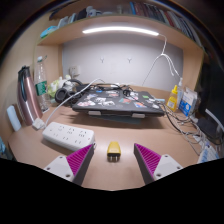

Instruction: Unplug charger

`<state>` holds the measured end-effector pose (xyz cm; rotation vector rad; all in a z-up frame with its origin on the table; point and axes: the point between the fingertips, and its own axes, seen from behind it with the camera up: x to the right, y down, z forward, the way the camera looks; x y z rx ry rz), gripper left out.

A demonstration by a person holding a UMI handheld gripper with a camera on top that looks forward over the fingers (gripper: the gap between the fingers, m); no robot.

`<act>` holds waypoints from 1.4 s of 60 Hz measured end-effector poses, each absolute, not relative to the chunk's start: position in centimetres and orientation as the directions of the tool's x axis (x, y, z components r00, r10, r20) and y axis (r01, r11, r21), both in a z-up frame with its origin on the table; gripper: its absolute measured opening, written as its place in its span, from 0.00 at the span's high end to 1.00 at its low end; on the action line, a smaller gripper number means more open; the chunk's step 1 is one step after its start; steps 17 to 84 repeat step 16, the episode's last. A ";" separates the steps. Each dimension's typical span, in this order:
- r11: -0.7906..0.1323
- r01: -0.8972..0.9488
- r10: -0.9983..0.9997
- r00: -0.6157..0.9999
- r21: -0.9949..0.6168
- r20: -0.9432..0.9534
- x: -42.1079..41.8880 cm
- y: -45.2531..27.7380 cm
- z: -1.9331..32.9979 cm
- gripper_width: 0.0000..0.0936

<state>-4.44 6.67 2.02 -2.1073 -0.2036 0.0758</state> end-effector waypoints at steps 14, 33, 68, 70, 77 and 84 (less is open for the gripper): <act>-0.468 0.106 0.189 0.982 -0.877 0.017 -0.4 1.6 4.7 0.06; -0.469 0.099 0.184 0.983 -0.878 0.012 0.5 1.0 4.8 0.05; -0.469 0.099 0.184 0.983 -0.878 0.012 0.5 1.0 4.8 0.05; -0.469 0.099 0.184 0.983 -0.878 0.012 0.5 1.0 4.8 0.05; -0.469 0.099 0.184 0.983 -0.878 0.012 0.5 1.0 4.8 0.05; -0.469 0.099 0.184 0.983 -0.878 0.012 0.5 1.0 4.8 0.05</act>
